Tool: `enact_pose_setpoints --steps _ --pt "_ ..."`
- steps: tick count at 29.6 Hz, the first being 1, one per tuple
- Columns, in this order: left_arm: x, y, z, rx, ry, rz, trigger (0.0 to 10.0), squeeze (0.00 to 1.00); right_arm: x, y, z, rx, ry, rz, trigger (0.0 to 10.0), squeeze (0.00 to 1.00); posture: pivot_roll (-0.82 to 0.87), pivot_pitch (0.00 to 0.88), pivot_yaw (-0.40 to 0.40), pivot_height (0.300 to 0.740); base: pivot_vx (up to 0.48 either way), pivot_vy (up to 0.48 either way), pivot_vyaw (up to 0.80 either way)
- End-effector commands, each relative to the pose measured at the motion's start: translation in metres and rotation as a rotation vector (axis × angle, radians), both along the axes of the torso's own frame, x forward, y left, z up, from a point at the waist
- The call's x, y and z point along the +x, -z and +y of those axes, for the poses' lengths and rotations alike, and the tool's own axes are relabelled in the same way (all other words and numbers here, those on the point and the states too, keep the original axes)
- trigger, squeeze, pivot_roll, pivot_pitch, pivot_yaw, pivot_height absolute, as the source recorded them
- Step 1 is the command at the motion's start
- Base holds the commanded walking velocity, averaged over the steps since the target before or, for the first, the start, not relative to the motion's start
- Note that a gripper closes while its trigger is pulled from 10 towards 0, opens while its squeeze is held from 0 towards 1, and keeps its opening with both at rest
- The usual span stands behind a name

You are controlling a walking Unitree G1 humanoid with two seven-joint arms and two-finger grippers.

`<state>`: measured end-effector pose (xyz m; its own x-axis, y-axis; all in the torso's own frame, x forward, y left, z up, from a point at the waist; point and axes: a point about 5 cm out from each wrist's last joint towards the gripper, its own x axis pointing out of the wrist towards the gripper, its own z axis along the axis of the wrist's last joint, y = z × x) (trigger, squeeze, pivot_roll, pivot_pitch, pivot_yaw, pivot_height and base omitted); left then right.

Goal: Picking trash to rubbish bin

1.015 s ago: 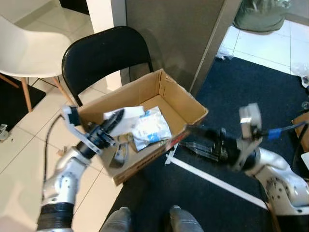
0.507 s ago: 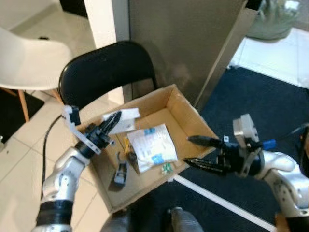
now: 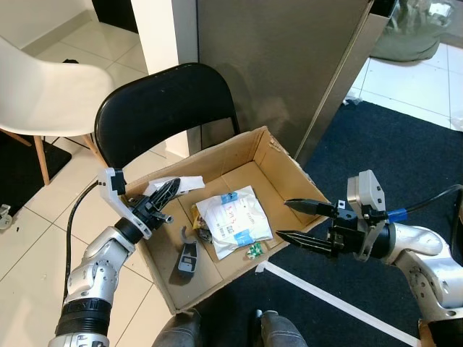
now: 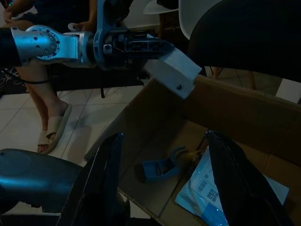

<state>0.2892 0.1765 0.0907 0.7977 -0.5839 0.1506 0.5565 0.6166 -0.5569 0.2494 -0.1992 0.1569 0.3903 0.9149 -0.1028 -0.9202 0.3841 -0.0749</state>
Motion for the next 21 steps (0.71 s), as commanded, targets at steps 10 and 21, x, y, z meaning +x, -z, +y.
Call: enact_pose_setpoints --steps 10,21 --pt "-0.001 0.014 0.009 0.027 -0.037 0.064 10.0 1.0 0.0 0.005 0.001 -0.012 0.002 0.006 10.0 0.0 -0.02 0.161 0.011 0.74 0.0 0.0 0.0" --pt "0.006 0.022 0.019 0.128 -0.119 0.149 10.0 1.0 -0.001 0.006 0.002 -0.015 0.0 0.005 10.0 0.0 -0.02 0.167 0.013 0.74 0.0 0.0 0.0"
